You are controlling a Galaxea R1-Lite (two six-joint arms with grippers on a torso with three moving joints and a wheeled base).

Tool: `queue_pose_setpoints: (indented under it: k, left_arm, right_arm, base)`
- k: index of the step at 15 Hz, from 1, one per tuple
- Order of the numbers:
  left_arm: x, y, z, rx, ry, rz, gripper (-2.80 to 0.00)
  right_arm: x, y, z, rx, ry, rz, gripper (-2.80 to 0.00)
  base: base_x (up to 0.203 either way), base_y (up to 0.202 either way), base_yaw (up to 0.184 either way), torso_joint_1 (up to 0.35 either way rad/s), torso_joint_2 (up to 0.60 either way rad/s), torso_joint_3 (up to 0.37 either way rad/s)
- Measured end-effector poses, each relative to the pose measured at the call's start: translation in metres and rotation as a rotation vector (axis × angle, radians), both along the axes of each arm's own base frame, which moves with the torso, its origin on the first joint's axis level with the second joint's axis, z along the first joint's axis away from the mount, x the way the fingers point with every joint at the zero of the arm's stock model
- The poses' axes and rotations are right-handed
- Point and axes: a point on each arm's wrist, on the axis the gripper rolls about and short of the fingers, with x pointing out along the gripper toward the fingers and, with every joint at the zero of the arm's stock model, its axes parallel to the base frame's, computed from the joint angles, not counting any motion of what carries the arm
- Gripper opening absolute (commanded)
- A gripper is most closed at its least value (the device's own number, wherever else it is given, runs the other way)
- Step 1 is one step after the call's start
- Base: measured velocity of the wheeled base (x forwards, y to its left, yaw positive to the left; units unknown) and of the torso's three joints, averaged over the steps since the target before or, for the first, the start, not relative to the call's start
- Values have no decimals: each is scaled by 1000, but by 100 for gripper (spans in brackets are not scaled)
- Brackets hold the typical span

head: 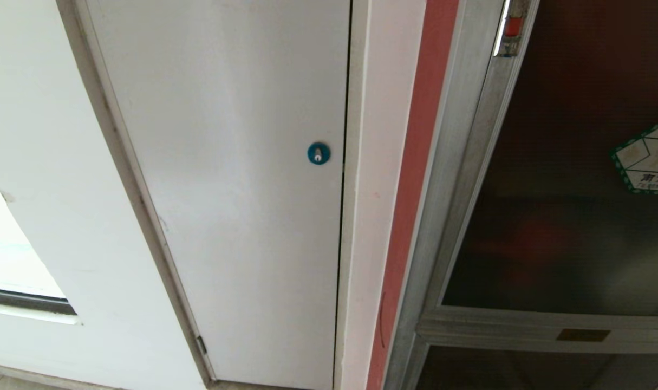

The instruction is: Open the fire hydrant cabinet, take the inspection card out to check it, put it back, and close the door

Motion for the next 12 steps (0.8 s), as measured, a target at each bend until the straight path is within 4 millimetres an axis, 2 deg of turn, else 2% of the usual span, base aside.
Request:
queue_pose_setpoints:
  k: [3, 9, 12]
  left_arm:
    - [0, 0, 0, 0, 0, 0, -280]
    - [0, 0, 0, 0, 0, 0, -280]
    - [0, 0, 0, 0, 0, 0, -280]
  right_arm:
    - [9, -2, -41, 19, 59, -64, -280]
    - [63, -7, -117, 58, 140, -313, -280]
    - [80, -8, -144, 67, 150, -354, -280]
  base:
    - [0, 0, 0, 0, 0, 0]
    - [0, 0, 0, 0, 0, 0]
    - [0, 0, 0, 0, 0, 0]
